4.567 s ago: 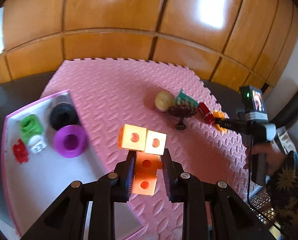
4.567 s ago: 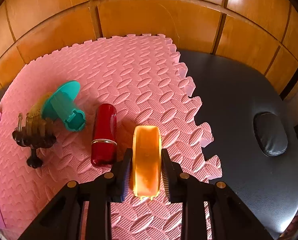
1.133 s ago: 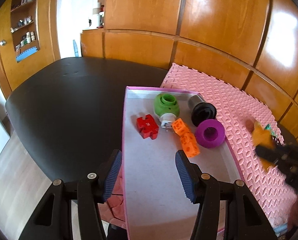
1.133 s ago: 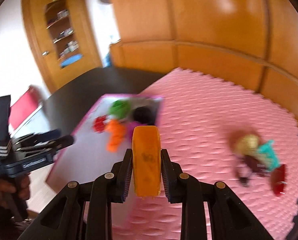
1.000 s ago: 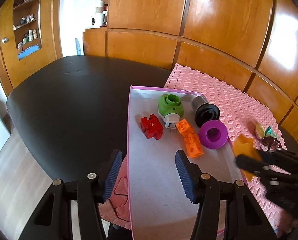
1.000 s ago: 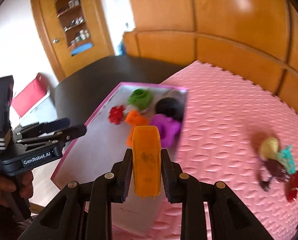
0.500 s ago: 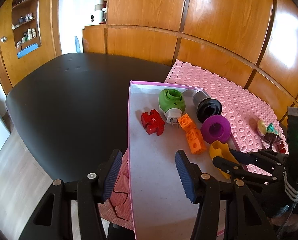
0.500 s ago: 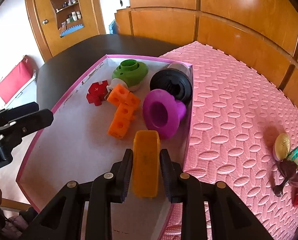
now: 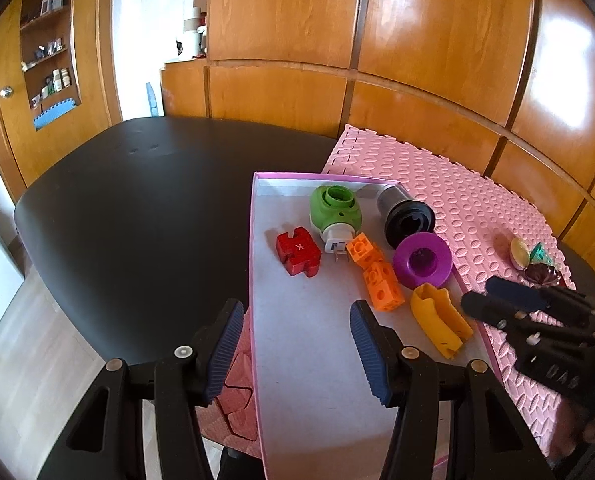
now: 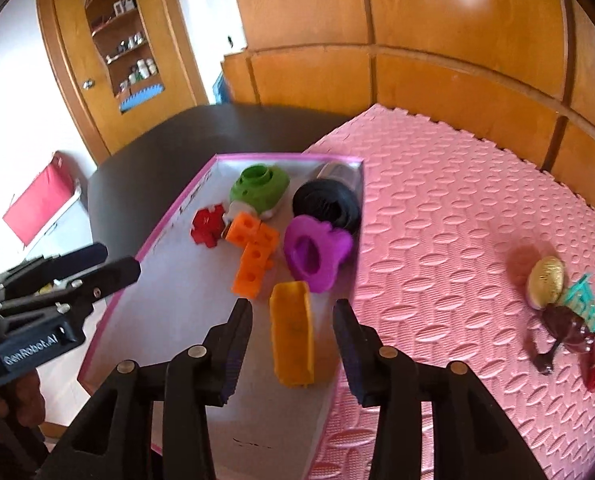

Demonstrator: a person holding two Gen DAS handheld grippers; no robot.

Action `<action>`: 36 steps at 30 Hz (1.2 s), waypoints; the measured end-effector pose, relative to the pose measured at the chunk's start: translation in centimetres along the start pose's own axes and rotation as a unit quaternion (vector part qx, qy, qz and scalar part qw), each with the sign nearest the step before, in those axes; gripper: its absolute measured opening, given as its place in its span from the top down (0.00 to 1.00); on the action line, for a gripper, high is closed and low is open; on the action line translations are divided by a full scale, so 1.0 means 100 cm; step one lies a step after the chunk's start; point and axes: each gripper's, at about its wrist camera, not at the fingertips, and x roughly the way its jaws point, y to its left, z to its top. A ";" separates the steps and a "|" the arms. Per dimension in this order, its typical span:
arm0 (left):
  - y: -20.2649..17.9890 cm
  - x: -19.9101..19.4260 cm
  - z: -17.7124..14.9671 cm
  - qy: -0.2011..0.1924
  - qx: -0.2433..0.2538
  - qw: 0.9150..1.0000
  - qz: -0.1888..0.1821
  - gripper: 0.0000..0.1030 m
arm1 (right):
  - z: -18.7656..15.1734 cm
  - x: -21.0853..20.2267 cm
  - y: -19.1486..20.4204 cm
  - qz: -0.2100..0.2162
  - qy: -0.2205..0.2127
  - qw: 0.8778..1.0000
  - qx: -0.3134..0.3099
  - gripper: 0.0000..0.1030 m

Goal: Organize rigid objects
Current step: 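Carry the yellow-orange piece into the tray and release it with the right gripper, then move both grippers back toward the remaining toys on the mat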

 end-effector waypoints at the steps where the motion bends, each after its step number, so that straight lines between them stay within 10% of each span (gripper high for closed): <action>1: -0.001 -0.001 0.000 -0.001 0.002 1.000 0.000 0.45 | 0.001 -0.004 -0.002 -0.002 -0.005 1.000 0.003 0.59; 24: -0.040 -0.011 0.005 -0.012 0.058 0.998 -0.008 0.45 | -0.003 -0.089 -0.129 -0.132 -0.076 0.985 0.086 0.59; 36: -0.087 -0.012 0.019 -0.021 0.114 0.993 -0.019 0.45 | -0.068 -0.119 -0.270 -0.251 -0.100 0.914 0.301 0.59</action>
